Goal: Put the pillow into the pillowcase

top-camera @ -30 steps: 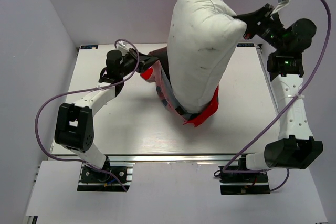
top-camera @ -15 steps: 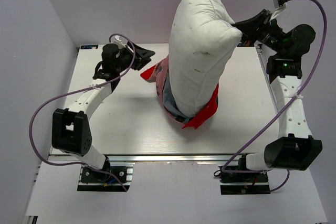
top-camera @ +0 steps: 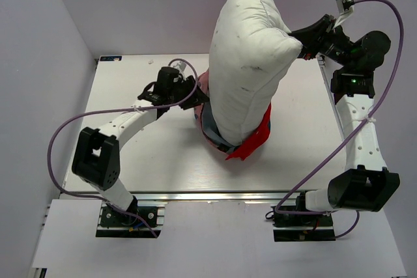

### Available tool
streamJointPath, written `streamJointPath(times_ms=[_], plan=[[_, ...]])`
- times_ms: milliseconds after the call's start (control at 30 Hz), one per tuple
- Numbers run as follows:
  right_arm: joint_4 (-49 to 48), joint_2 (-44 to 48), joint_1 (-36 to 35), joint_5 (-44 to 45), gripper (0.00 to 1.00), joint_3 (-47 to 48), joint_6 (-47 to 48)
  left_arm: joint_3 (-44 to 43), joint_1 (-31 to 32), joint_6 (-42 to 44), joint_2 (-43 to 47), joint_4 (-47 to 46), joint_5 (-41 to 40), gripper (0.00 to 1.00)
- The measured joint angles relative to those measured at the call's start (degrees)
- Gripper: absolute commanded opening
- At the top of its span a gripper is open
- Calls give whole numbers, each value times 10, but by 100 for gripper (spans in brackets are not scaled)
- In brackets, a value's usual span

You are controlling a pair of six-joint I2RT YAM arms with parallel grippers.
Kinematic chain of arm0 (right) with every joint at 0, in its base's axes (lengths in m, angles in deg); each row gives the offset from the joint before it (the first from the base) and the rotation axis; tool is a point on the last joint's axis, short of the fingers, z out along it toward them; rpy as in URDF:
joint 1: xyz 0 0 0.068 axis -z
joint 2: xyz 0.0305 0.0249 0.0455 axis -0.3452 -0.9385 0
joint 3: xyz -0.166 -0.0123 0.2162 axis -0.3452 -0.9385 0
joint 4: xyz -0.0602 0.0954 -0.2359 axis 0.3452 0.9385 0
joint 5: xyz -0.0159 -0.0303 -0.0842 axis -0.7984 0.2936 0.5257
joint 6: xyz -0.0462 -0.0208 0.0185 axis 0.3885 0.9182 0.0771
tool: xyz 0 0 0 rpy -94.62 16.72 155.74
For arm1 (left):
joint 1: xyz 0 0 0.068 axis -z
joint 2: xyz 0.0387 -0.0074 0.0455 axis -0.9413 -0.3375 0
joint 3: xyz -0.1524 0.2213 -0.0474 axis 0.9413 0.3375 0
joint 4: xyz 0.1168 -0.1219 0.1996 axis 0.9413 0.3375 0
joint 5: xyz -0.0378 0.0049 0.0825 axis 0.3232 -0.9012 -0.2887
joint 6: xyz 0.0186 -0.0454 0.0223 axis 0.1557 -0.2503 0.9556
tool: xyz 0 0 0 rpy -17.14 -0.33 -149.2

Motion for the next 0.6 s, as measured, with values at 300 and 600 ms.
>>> streamJointPath(times_ms=[300,600], plan=[[1,0,3,-2,0,0,0,-16,-1,58,-41,42,-53,53],[1,0,6,-6,0,0,0,-22,-1,66,-61,9,-42,52]])
